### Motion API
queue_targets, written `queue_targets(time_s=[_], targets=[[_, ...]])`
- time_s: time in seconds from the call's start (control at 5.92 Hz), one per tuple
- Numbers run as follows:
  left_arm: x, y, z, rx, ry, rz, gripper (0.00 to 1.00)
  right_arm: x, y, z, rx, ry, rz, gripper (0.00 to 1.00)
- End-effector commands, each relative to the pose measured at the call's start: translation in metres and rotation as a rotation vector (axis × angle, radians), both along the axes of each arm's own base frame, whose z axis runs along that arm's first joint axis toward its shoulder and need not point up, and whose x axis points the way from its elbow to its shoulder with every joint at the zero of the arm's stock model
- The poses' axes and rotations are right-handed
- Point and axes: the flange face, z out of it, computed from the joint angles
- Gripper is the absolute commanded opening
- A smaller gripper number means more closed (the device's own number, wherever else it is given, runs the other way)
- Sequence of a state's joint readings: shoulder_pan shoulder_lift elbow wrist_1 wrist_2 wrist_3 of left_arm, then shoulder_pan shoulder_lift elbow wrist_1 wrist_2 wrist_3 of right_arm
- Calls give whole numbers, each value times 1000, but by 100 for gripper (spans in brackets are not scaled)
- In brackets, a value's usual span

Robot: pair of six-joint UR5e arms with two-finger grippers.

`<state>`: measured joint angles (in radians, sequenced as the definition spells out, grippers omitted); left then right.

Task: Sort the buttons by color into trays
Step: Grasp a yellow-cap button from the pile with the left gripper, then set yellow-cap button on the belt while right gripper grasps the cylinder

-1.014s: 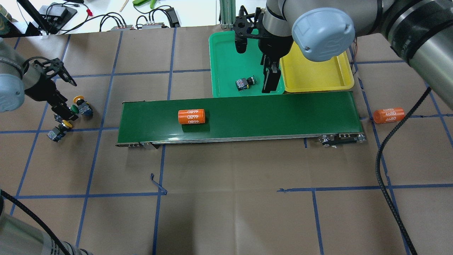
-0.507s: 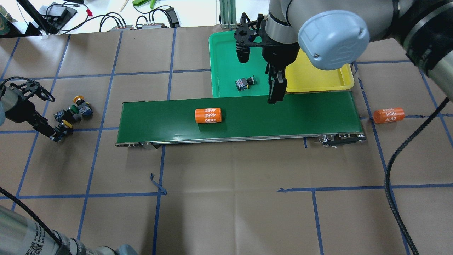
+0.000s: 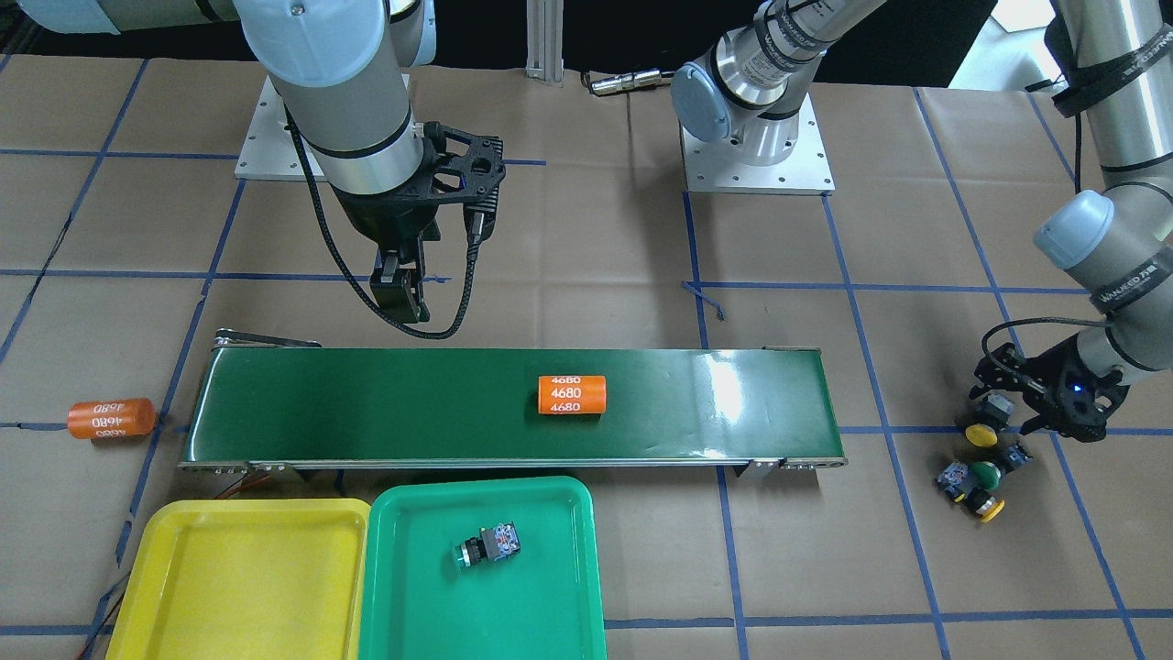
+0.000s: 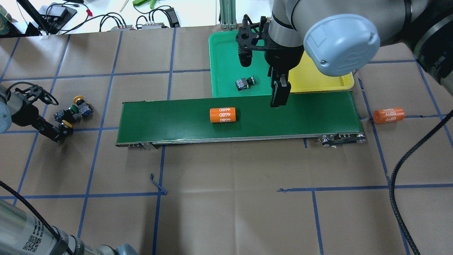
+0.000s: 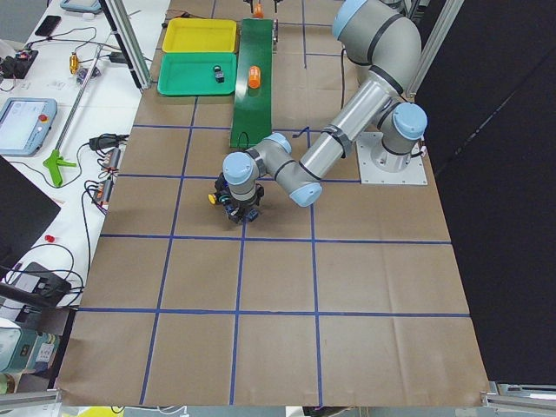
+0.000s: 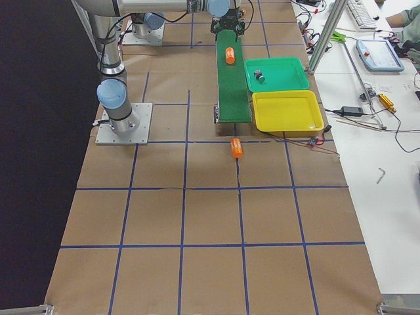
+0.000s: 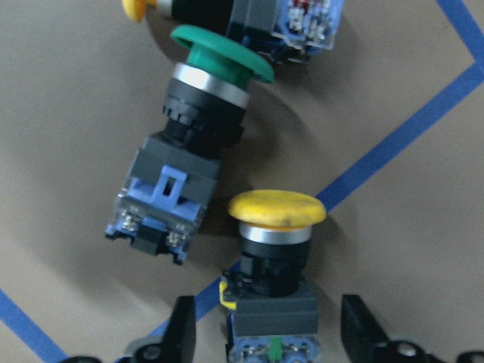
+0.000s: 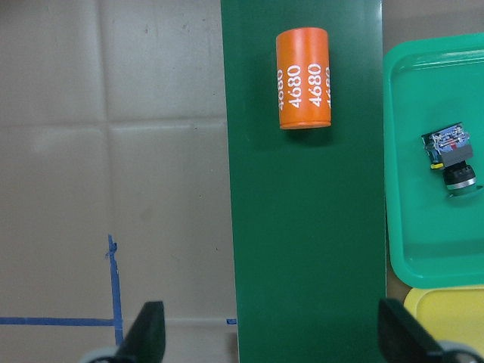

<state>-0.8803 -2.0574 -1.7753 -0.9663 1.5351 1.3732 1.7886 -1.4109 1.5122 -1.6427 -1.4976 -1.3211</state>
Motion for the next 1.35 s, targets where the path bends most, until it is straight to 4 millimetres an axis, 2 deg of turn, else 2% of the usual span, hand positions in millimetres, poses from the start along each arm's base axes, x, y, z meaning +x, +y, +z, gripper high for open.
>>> queue_targets(time_s=[0.0,0.17,0.34,0.51,0.68,0.84,1.01,1.18], targets=[[-2,1,5,5,-1,24,0,1,1,-1,-1,1,3,100],[-13,2,23,22,5,13,0,0,1,-3,2,2,1,100],[-36,4,56,26,14,-26,0,0,1,-3,4,2,1,100],[-106,-6,91,14,9,-155,0,0,1,-3,4,3,1,100],[-193,-23,112,-15,-6,-360,0,0,0,-4,3,3,4,100],[-276,-32,117,-29,-10,-555,0,0,0,-5,5,4,4,100],[-337,-23,104,-5,0,-666,1,0,0,-5,5,4,3,100],[-373,-17,89,20,13,-745,1,-1,1,-6,6,6,3,100]])
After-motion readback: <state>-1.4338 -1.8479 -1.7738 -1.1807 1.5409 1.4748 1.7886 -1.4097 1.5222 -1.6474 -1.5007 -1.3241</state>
